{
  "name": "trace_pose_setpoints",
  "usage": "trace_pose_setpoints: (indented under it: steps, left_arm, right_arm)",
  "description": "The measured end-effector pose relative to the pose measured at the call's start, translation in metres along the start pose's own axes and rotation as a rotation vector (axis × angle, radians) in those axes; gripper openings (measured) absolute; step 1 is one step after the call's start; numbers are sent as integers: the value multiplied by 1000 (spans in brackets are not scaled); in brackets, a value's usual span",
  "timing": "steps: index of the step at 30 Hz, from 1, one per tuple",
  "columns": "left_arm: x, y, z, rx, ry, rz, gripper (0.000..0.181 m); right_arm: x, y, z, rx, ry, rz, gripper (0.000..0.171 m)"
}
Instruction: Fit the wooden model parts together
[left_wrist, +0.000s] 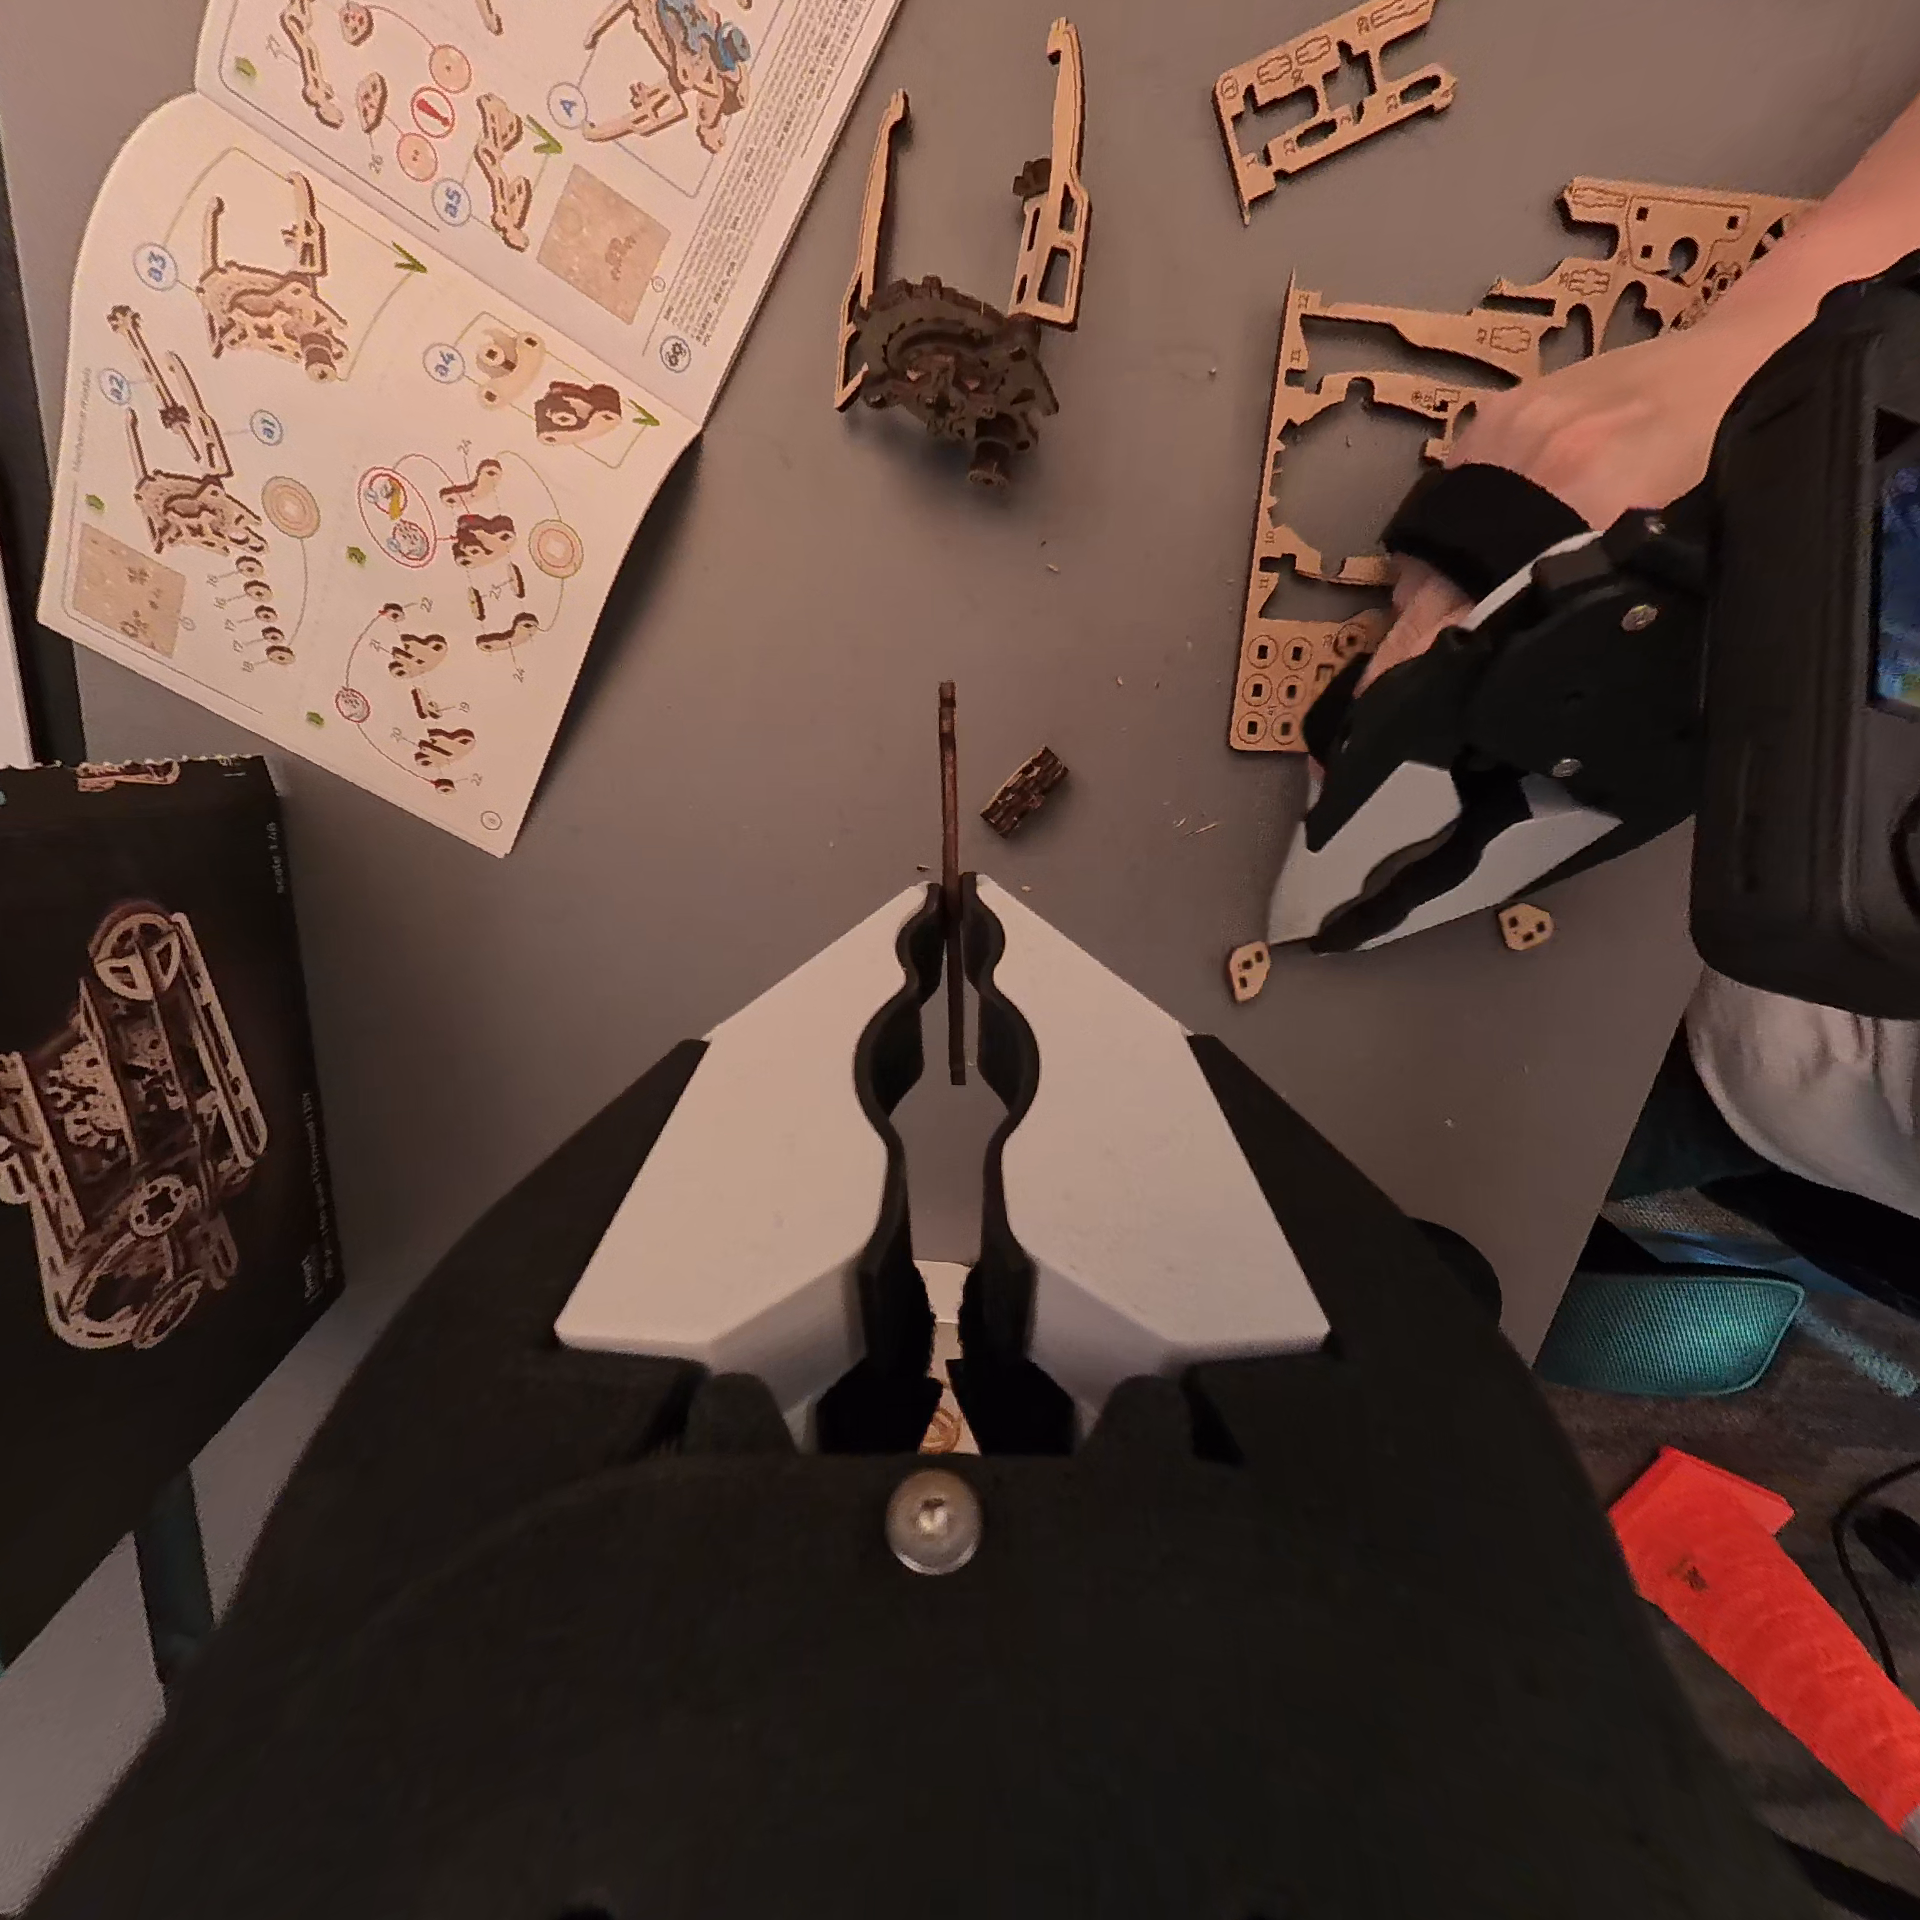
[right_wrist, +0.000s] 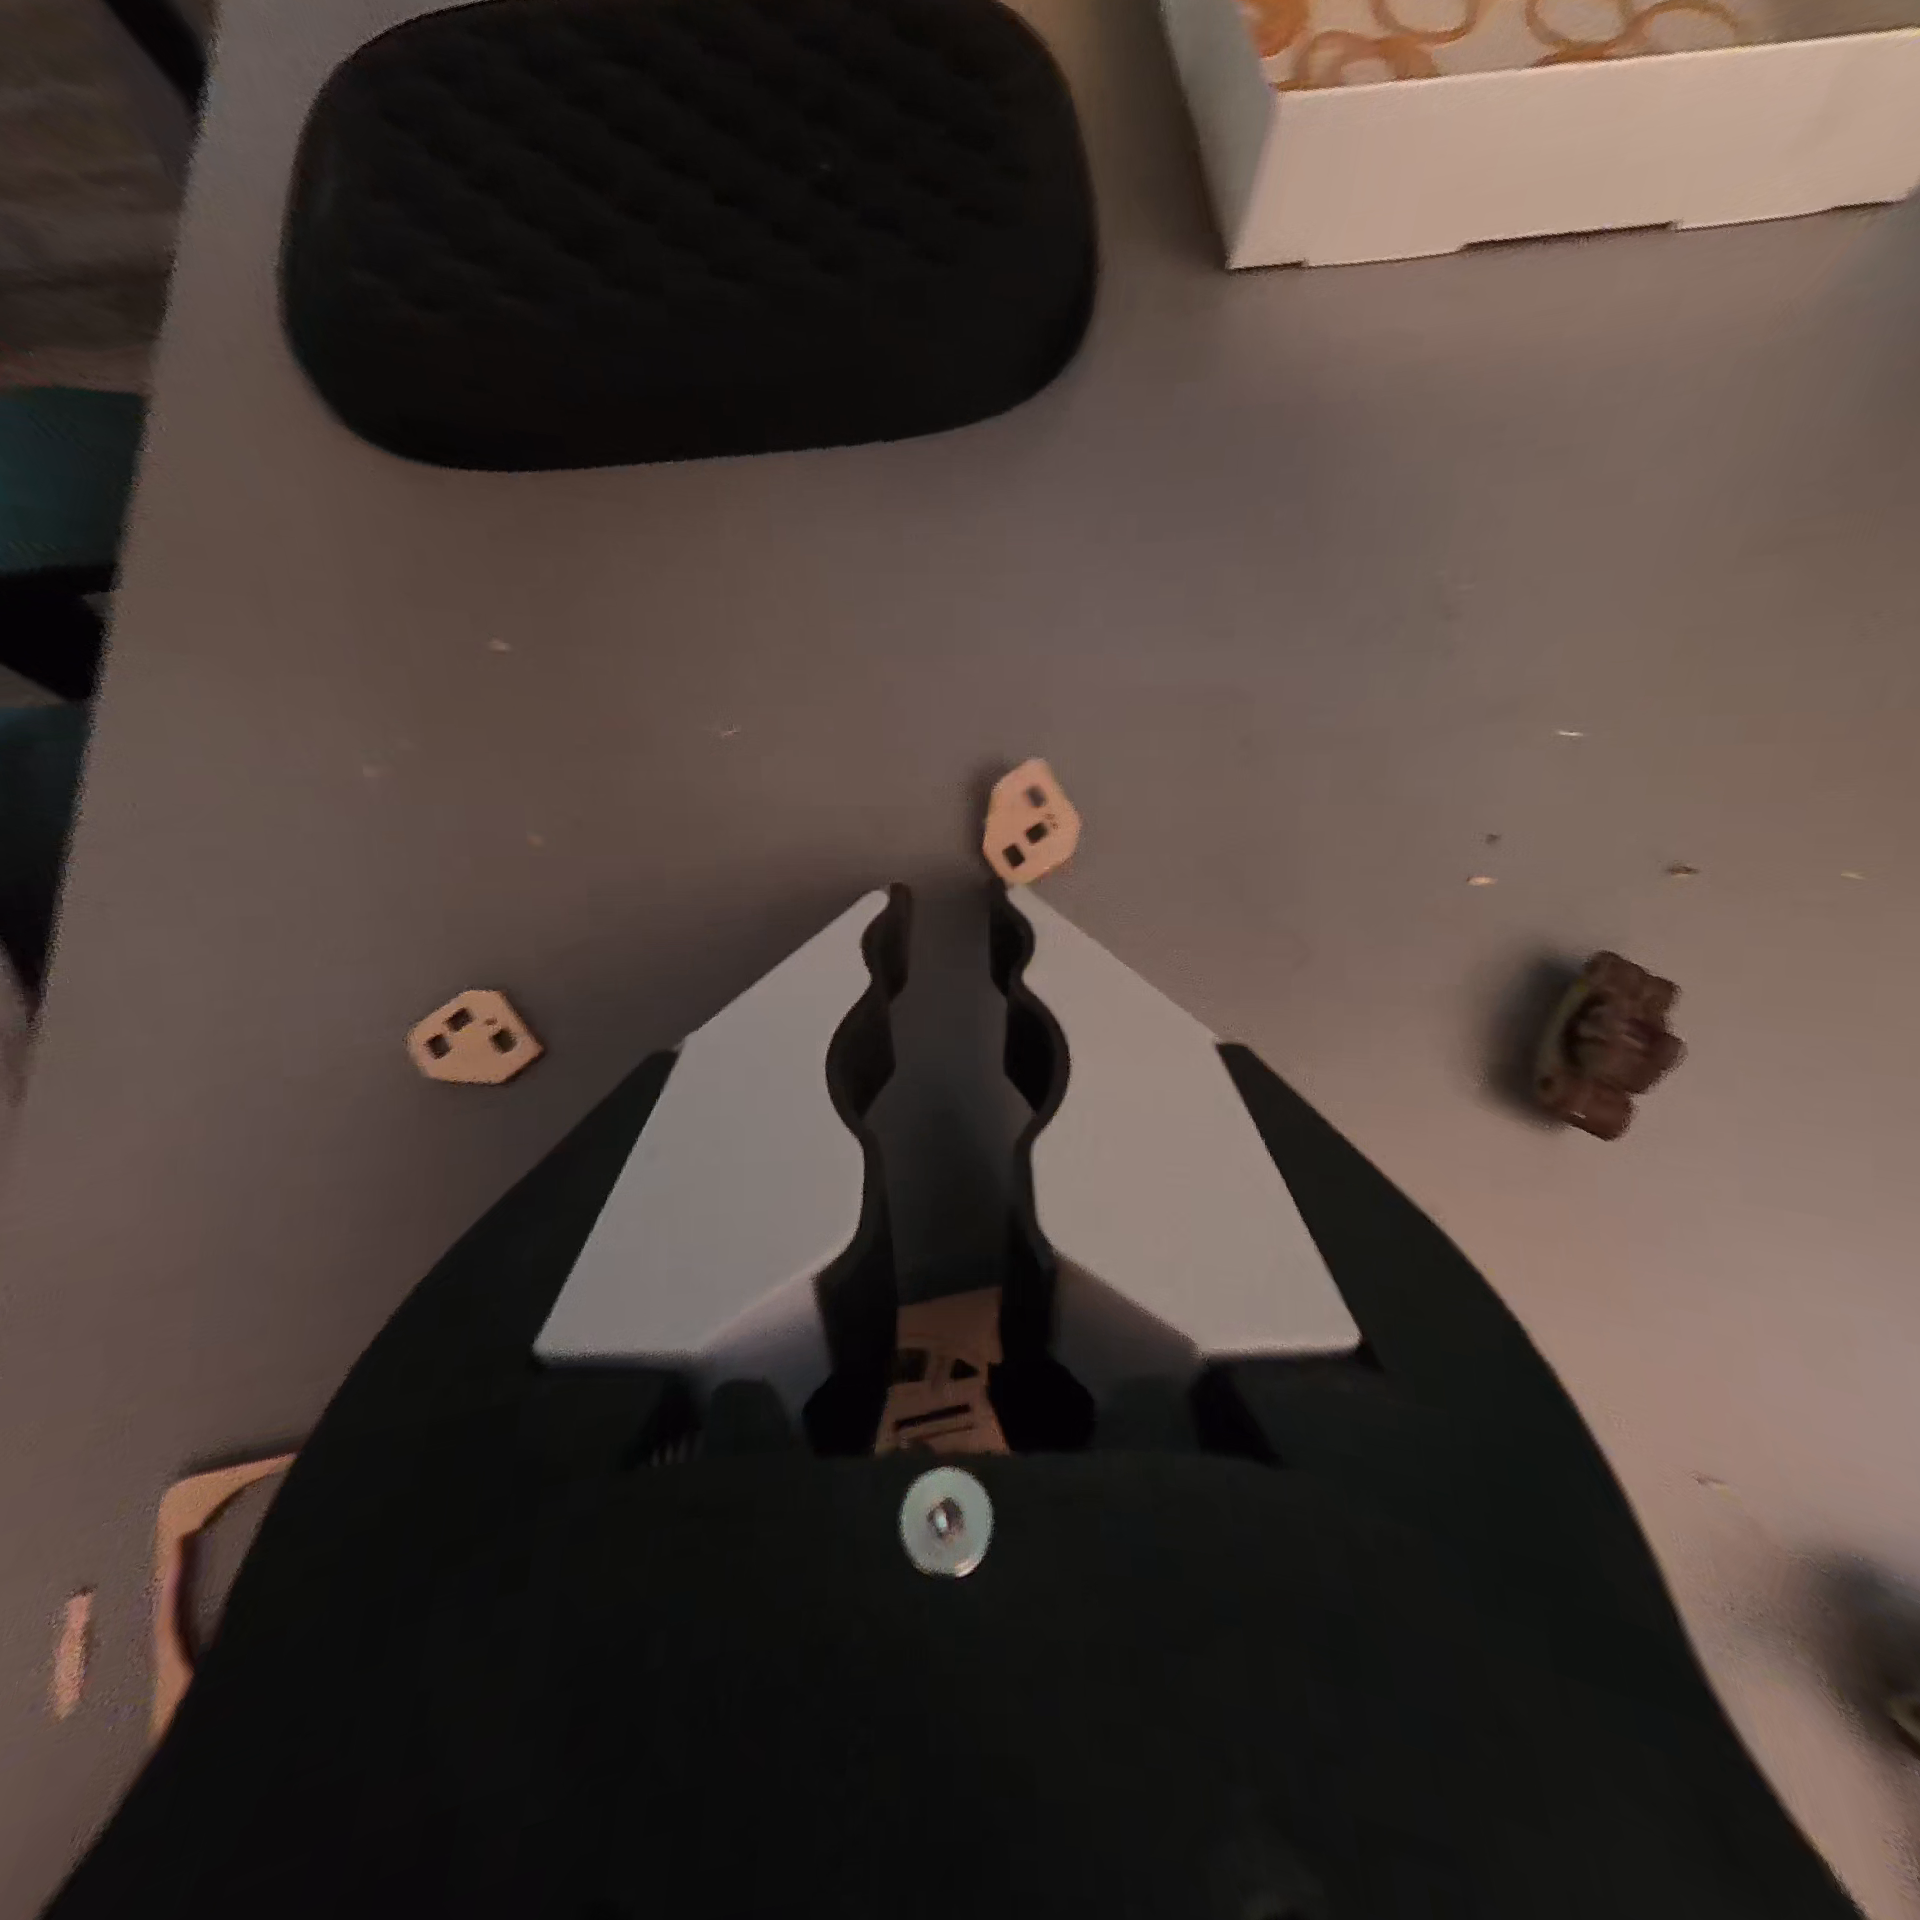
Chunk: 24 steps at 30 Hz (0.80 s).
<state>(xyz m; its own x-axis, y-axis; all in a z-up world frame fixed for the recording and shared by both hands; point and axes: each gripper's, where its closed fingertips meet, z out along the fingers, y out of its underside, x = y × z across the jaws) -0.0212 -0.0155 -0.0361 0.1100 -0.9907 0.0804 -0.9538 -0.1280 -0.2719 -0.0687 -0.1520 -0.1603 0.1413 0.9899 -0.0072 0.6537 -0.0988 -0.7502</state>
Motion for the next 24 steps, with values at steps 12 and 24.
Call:
trace_pose_setpoints:
  steps: [12, 24]
  left_arm:
    - [3, 19, 5, -16, 5, -28, 0]
    - [6, 17, 4, -21, 10, -7, 1]
  right_arm:
    - [13, -2, 2, 16, 86, 57, 23]
    - [24, -5, 0, 38, 127, 102, 22]
